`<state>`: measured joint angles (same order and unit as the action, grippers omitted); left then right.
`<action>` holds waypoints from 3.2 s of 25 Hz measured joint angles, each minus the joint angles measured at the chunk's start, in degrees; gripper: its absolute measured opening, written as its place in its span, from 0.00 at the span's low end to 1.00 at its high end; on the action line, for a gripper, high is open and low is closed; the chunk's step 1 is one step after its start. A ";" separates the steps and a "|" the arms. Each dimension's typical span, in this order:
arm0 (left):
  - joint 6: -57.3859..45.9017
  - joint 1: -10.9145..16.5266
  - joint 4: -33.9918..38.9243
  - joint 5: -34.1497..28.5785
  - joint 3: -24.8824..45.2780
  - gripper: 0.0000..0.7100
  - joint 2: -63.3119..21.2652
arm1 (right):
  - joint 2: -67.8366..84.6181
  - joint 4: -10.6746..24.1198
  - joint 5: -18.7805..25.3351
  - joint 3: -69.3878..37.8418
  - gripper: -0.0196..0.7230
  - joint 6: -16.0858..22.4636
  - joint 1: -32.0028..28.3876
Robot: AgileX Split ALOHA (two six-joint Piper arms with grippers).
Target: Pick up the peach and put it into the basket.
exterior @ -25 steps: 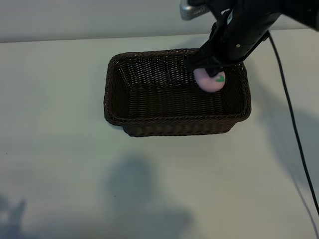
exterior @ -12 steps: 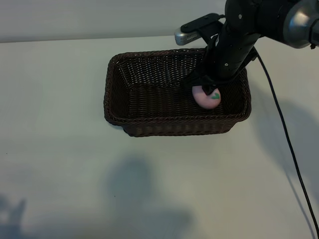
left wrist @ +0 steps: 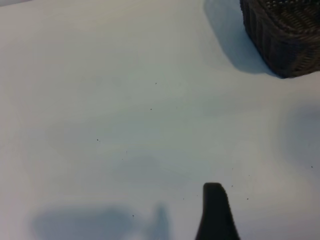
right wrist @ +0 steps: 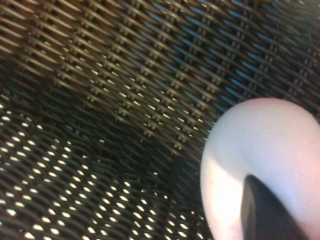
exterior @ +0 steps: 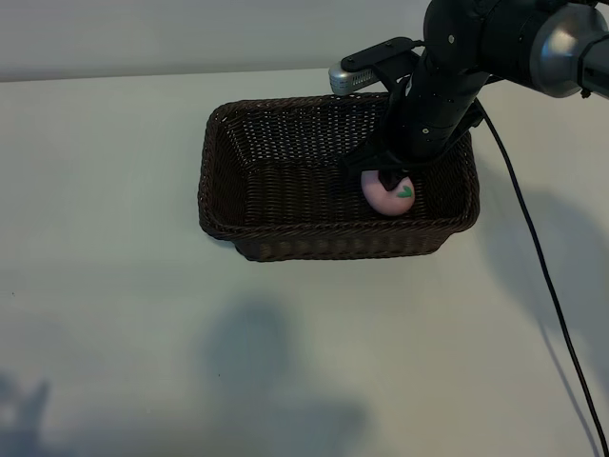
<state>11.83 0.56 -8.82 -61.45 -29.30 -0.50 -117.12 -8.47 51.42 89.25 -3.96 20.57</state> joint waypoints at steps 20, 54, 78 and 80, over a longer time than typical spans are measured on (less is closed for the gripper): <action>-0.12 0.00 0.00 0.00 0.00 0.70 0.00 | 1.38 -1.44 1.77 1.56 0.82 -1.24 0.00; -4.68 0.00 0.47 -0.83 0.62 0.70 0.00 | 1.92 7.66 18.27 16.53 0.82 -1.19 -18.62; -4.73 0.00 0.47 -0.83 0.62 0.70 0.00 | 26.03 1.64 18.63 16.29 0.81 -2.59 -28.77; -4.73 0.00 0.47 -0.83 0.62 0.70 0.00 | 30.04 0.82 18.68 16.29 0.80 -2.59 -28.77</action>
<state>7.10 0.56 -8.36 -62.28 -28.67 -0.50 -87.08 -7.65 70.10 105.54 -6.55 -8.20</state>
